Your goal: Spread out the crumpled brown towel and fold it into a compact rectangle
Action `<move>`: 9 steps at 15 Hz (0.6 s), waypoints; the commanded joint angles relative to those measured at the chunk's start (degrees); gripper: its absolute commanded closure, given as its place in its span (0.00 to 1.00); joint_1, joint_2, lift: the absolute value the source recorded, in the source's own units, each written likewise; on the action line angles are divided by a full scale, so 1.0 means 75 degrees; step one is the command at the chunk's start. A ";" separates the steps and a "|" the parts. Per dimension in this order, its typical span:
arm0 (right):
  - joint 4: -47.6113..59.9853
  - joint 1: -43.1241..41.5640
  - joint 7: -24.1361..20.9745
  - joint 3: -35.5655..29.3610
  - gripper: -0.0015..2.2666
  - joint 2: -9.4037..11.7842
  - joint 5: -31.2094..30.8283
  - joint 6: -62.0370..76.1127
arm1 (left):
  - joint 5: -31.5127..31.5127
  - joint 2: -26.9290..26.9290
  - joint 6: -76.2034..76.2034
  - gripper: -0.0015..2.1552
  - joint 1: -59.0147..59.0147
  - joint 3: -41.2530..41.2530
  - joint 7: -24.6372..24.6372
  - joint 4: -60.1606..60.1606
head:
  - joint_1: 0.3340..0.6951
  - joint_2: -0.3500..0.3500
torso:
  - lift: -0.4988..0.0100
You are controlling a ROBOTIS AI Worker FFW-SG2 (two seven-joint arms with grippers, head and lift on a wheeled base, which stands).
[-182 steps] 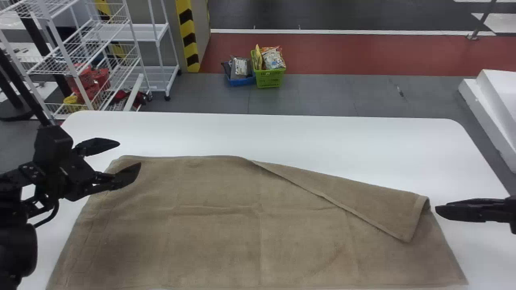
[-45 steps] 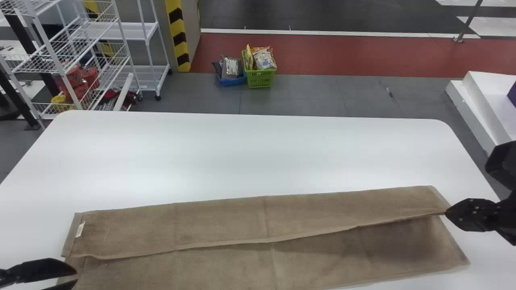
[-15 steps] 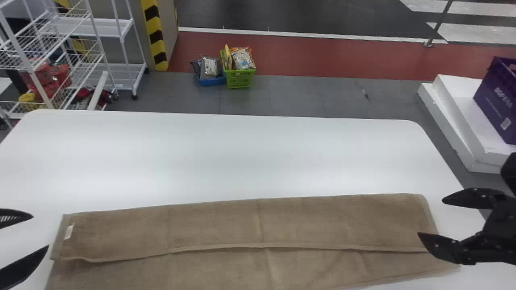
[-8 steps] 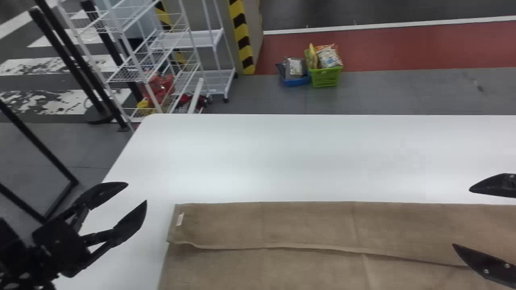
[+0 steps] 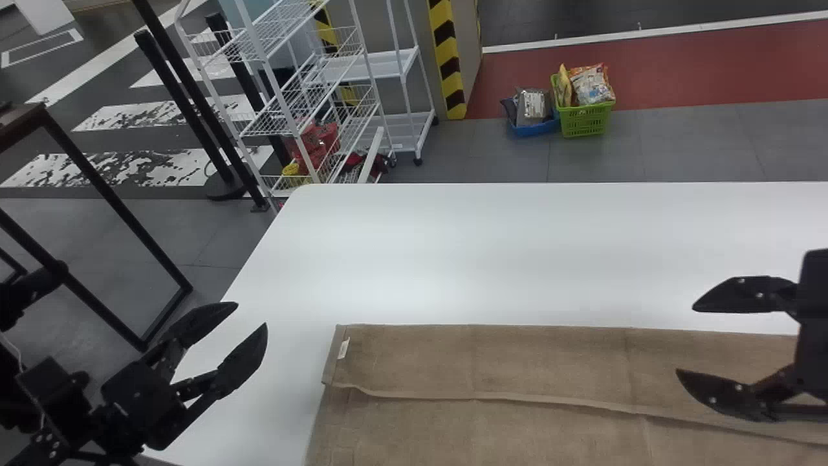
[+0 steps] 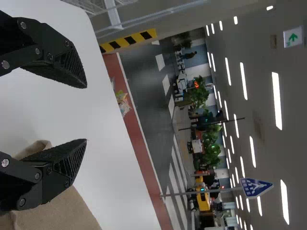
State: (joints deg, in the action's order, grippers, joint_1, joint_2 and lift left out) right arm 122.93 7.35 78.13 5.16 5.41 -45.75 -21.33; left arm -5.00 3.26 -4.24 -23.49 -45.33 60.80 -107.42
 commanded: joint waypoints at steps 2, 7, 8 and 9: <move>-0.0161 -0.0535 0.0025 0.0519 0.18 -0.0007 -0.0064 -0.0854 | 0.0104 0.0034 0.0256 0.24 -0.0008 -0.0132 0.0296 -0.0056 | 1.00 1.00 | 0.73; -0.0688 -0.0793 0.0025 0.0390 0.18 -0.0007 -0.0006 -0.1018 | 0.0514 0.0128 0.0162 0.24 -0.0008 -0.0085 0.1198 -0.0033 | 1.00 1.00 | 0.73; -0.0758 -0.0875 0.0025 0.0319 0.18 -0.0007 0.0006 -0.1346 | 0.0643 0.0128 0.0069 0.25 -0.0008 -0.0026 0.1433 -0.0044 | 1.00 1.00 | 0.73; -0.0876 -0.0887 0.0025 0.0191 0.18 -0.0007 -0.0029 -0.1393 | 0.0678 0.0128 0.0092 0.25 -0.0008 0.0044 0.1445 -0.0056 | 1.00 1.00 | 0.73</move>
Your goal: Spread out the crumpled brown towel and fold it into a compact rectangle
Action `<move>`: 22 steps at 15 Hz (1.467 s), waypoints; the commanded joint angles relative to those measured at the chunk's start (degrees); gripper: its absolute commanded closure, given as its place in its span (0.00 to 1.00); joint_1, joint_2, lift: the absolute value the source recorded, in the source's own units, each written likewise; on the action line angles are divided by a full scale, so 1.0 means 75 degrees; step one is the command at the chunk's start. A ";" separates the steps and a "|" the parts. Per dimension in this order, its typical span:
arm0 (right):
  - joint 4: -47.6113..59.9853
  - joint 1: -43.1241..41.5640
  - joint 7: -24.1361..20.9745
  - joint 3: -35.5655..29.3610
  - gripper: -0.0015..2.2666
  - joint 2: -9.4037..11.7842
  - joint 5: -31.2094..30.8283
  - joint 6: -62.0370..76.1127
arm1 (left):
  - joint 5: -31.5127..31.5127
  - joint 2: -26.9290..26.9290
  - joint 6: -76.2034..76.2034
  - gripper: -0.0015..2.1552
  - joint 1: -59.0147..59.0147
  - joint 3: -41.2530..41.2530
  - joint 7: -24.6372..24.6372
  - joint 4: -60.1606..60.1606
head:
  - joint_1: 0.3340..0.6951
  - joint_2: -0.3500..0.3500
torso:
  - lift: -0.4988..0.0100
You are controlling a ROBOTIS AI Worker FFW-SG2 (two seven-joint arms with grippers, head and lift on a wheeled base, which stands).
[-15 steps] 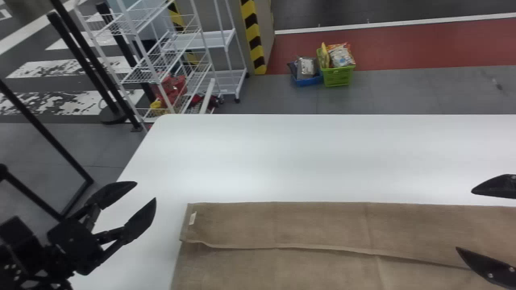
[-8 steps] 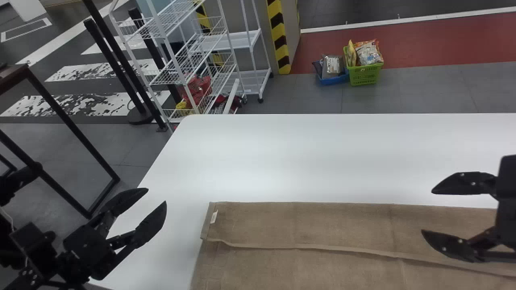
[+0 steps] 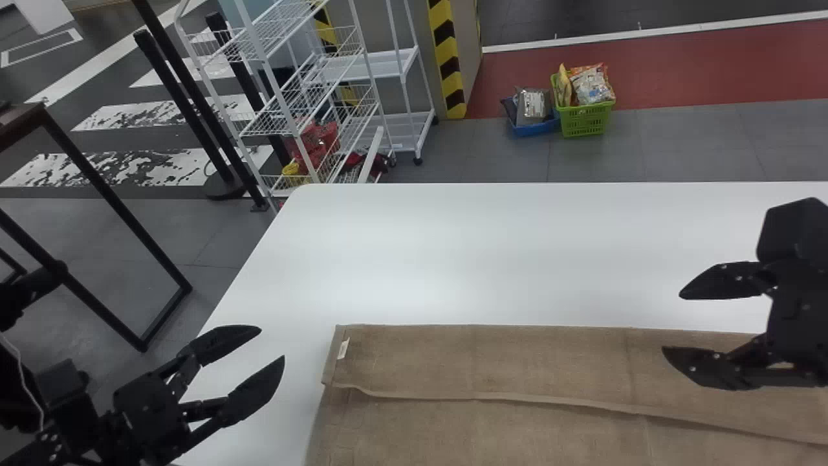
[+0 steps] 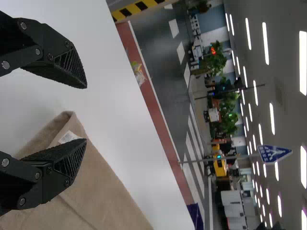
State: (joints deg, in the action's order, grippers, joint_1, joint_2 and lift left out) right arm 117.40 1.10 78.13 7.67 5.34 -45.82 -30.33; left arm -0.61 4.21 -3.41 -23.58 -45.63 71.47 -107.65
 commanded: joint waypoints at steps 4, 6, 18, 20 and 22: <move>-0.0947 -0.0217 -0.0340 -0.1316 0.18 -0.0009 0.0520 -0.0146 | 0.0081 -0.0093 0.0473 0.25 -0.0008 0.0272 -0.0026 -0.0201 | 1.00 1.00 | 0.73; -0.1252 -0.0276 -0.0644 -0.2031 0.18 -0.0021 0.0813 -0.0170 | -0.0001 -0.0128 0.0590 0.25 -0.0008 0.0506 -0.0037 -0.0236 | 1.00 0.96 | 0.73; -0.1603 -0.0253 -0.0949 -0.3156 0.18 -0.0056 0.1188 -0.0052 | 0.0573 -0.0069 0.1317 0.25 -0.0196 0.1315 -0.0096 -0.0213 | 1.00 0.64 | 0.73; -0.1603 -0.0206 -0.0937 -0.3191 0.18 -0.0056 0.1200 -0.0052 | 0.0784 -0.0023 0.1317 0.25 -0.0114 0.1279 -0.0155 -0.0131 | 1.00 0.62 | 0.73; -0.1603 -0.0159 -0.0902 -0.3203 0.18 -0.0056 0.1211 -0.0005 | 0.0901 0.0118 0.1340 0.25 -0.0032 0.1256 -0.0330 0.0080 | 1.00 0.62 | 0.73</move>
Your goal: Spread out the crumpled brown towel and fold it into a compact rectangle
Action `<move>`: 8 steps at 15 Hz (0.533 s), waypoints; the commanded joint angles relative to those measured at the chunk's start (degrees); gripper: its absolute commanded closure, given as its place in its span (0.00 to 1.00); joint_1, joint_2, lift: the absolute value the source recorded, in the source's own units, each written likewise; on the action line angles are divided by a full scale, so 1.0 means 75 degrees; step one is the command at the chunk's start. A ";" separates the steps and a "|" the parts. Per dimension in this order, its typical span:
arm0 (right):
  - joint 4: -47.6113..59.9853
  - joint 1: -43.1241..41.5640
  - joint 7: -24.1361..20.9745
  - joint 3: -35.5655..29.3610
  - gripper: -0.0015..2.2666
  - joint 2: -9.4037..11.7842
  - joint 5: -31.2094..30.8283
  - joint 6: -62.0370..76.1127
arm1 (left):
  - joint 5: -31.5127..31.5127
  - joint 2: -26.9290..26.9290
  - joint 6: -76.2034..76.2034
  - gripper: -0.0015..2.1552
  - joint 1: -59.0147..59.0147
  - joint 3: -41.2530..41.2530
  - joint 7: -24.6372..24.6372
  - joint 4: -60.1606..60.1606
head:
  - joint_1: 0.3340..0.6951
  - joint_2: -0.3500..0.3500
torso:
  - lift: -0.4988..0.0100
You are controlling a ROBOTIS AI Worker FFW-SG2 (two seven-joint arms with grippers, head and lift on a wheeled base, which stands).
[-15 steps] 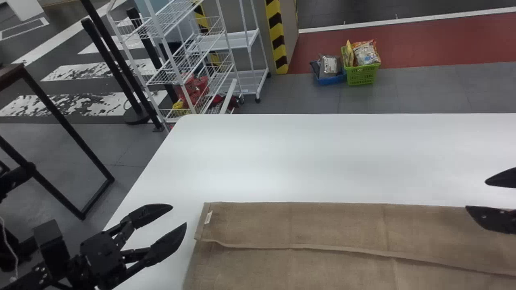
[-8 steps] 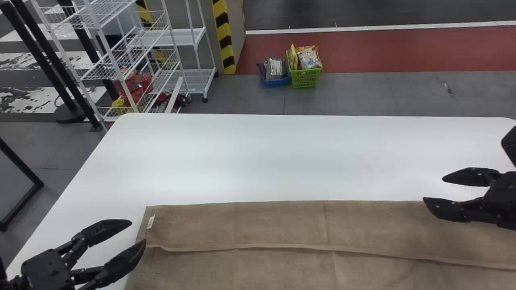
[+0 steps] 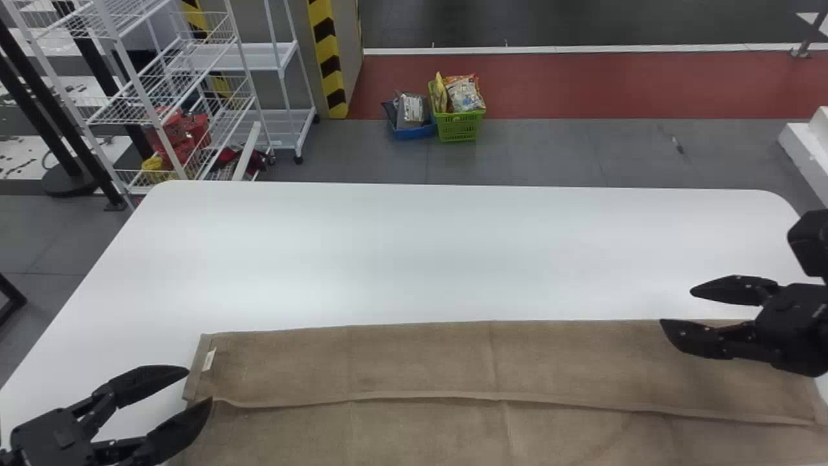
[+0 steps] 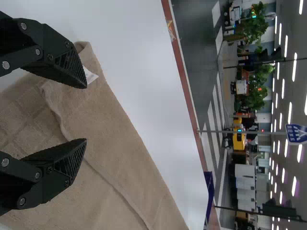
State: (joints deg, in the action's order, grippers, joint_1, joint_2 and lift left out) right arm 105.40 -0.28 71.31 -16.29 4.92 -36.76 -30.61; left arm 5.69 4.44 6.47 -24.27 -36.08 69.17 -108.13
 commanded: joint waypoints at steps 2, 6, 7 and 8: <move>-0.0027 0.0084 0.0019 0.0004 0.18 0.0000 0.0038 0.0125 | 0.0132 0.0158 0.0000 0.25 0.0177 -0.0029 -0.0117 0.0402 | 1.00 0.65 | 0.73; -0.0027 0.0166 0.0031 -0.0008 0.18 0.0000 0.0050 0.0195 | 0.0296 0.0252 0.0093 0.29 0.0282 0.0018 -0.0105 0.0613 | 1.00 0.68 | 0.73; -0.0027 0.0177 0.0031 -0.0019 0.18 0.0000 0.0050 0.0195 | 0.0296 0.0252 0.0164 0.37 0.0282 0.0030 -0.0094 0.0613 | 1.00 0.68 | 0.73; -0.0027 0.0189 0.0031 -0.0019 0.18 0.0000 0.0050 0.0219 | 0.0296 0.0252 0.0164 0.36 0.0294 0.0042 -0.0094 0.0613 | 1.00 0.68 | 0.73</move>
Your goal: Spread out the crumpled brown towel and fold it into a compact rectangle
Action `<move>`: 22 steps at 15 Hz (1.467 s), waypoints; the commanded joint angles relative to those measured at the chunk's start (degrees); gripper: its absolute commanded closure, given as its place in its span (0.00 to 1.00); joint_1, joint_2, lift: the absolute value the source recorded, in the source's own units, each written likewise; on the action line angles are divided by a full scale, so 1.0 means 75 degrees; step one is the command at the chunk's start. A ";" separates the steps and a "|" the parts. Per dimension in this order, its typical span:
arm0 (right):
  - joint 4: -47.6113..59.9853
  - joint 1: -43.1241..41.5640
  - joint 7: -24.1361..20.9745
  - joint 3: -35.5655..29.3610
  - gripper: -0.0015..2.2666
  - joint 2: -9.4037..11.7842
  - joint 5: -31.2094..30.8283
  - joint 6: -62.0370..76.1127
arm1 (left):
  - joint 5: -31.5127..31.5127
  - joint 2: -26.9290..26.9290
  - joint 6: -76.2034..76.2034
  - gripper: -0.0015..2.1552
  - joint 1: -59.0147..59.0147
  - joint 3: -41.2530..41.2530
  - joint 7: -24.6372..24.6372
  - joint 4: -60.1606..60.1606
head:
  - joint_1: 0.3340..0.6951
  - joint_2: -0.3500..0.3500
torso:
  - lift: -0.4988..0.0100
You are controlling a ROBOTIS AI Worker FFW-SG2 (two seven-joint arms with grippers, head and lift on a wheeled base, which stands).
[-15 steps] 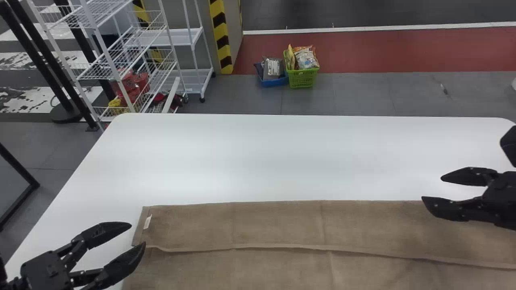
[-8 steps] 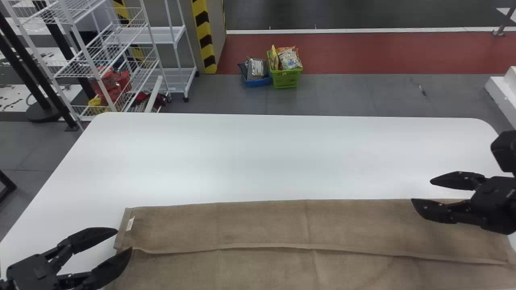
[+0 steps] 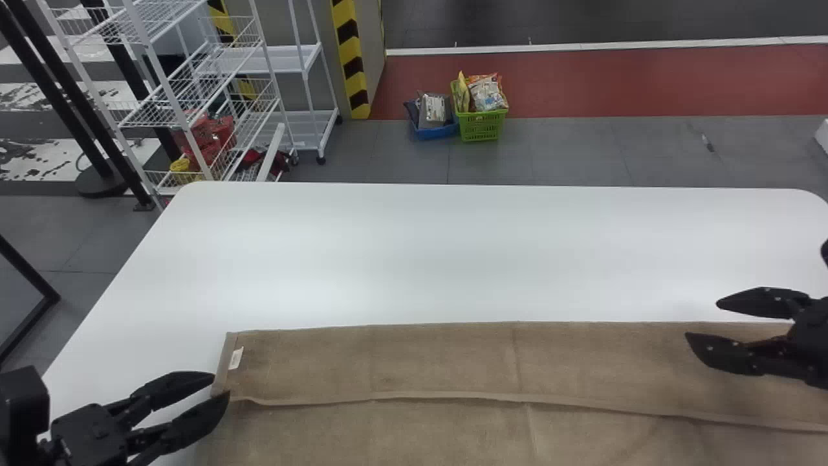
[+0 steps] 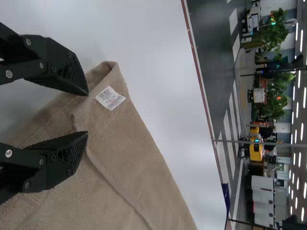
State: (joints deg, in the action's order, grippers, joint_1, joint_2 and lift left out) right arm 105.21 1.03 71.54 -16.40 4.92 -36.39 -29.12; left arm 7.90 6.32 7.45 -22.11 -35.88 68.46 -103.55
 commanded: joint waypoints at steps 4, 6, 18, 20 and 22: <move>-0.0024 0.0038 0.0001 -0.0017 0.18 0.0000 0.0094 0.0138 | 0.0084 0.0025 0.0033 0.36 0.0054 0.0026 -0.0035 0.0072 | 1.00 0.68 | 0.73; -0.0035 0.0038 0.0001 -0.0017 0.18 0.0000 0.0141 0.0138 | 0.0084 0.0013 0.0033 0.37 0.0066 0.0003 -0.0023 0.0049 | 1.00 0.68 | 0.73; 0.1734 0.0402 0.0905 0.2995 0.18 0.0293 -0.1840 -0.0495 | 0.0095 -0.0057 0.0244 0.46 -0.0075 -0.0079 0.0258 -0.0338 | 1.00 0.95 | 0.73; 0.1746 0.0308 0.0905 0.3241 0.18 0.0317 -0.1816 -0.0846 | 0.0095 -0.0057 0.0244 0.46 -0.0098 -0.0079 0.0258 -0.0350 | 1.00 0.96 | 0.73; 0.1746 0.0249 0.0905 0.3757 0.18 0.0328 -0.2145 -0.1081 | 0.0107 -0.0057 0.0244 0.46 -0.0098 -0.0079 0.0317 -0.0385 | 1.00 0.97 | 0.73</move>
State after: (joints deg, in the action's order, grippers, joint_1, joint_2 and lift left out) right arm 118.29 3.20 78.13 9.09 7.33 -50.71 -36.08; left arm 8.65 5.88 9.28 -22.84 -36.47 70.64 -106.22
